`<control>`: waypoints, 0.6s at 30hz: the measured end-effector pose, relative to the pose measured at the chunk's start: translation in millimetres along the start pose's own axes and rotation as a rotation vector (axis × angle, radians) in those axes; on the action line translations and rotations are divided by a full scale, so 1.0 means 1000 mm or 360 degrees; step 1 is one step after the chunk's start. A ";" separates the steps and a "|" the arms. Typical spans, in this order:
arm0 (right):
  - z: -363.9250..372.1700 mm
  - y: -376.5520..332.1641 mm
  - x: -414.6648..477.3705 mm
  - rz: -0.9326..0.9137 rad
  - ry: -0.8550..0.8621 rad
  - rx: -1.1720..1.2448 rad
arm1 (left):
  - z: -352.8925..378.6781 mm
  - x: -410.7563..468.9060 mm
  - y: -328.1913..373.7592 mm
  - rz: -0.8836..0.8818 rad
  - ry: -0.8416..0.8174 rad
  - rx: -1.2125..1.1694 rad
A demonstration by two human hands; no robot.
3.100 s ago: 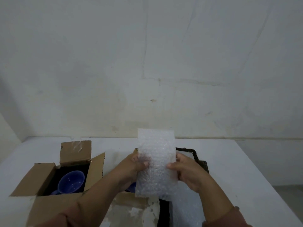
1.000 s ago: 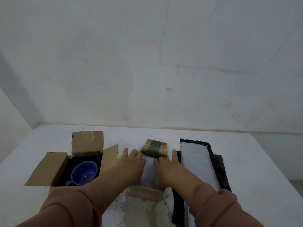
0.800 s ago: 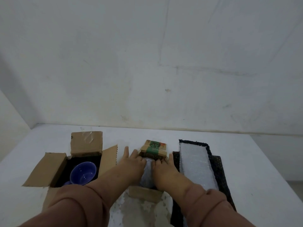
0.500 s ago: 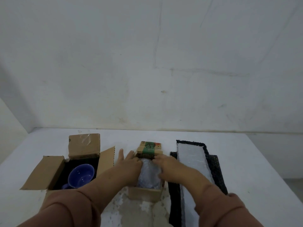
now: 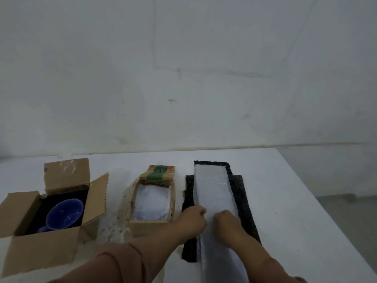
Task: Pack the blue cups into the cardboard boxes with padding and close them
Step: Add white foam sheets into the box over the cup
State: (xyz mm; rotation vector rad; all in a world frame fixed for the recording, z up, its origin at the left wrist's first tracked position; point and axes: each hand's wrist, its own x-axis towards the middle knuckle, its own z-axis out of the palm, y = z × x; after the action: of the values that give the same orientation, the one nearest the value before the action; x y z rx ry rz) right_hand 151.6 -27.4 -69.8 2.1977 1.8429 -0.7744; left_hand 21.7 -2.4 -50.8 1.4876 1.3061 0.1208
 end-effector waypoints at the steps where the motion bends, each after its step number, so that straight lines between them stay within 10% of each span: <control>1: 0.005 0.003 -0.002 -0.0043 0.0013 0.0032 | 0.006 0.008 -0.002 -0.0119 -0.0021 -0.0084; 9: 0.015 0.013 -0.002 -0.0161 0.0043 0.0236 | 0.022 0.028 0.008 -0.0593 0.0201 -0.0627; 18: 0.013 0.015 -0.001 -0.0132 0.0035 0.0359 | 0.023 0.033 0.007 -0.0449 0.0366 -0.0525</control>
State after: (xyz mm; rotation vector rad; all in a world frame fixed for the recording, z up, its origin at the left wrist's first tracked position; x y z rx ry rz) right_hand 162.0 -36.9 -83.3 2.2806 1.9541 -1.0246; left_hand 54.4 8.9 -72.4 1.0219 1.5824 0.3144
